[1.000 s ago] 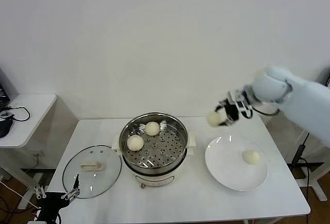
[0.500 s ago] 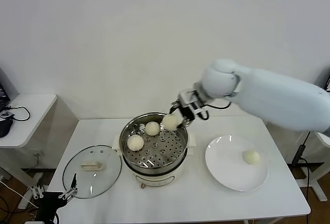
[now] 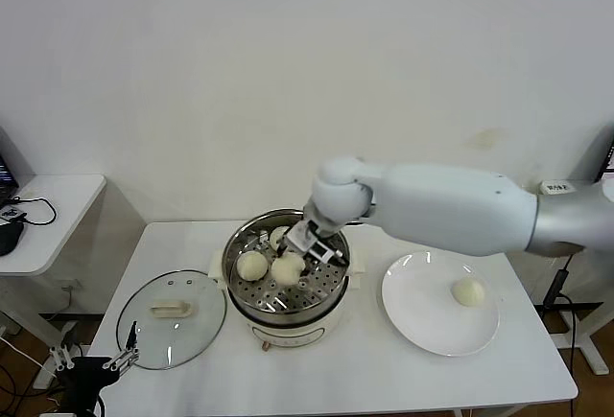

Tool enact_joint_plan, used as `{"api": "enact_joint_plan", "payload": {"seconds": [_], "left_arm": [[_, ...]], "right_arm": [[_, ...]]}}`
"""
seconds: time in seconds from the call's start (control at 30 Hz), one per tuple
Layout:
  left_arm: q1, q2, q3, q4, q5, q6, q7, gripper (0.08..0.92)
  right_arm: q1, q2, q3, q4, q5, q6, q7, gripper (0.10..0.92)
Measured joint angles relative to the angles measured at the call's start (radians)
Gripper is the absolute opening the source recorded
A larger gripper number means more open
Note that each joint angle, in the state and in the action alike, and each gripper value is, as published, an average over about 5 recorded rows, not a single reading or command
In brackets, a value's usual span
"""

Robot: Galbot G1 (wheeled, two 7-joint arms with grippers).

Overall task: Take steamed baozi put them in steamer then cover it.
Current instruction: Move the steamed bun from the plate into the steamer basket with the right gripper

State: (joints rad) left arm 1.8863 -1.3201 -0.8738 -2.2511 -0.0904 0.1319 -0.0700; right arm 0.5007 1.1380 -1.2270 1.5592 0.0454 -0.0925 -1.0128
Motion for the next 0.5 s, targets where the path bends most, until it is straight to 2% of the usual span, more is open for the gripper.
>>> {"api": "enact_joint_plan", "payload": {"seconds": [0.5], "left_arm": [[-0.004,-0.001,0.001,0.007,-0.004,0.000,0.000,0.823]], "right_arm": [[-0.012,0.059,-0.044,-0.001,-0.068,0.119,-0.036,0.591]]}}
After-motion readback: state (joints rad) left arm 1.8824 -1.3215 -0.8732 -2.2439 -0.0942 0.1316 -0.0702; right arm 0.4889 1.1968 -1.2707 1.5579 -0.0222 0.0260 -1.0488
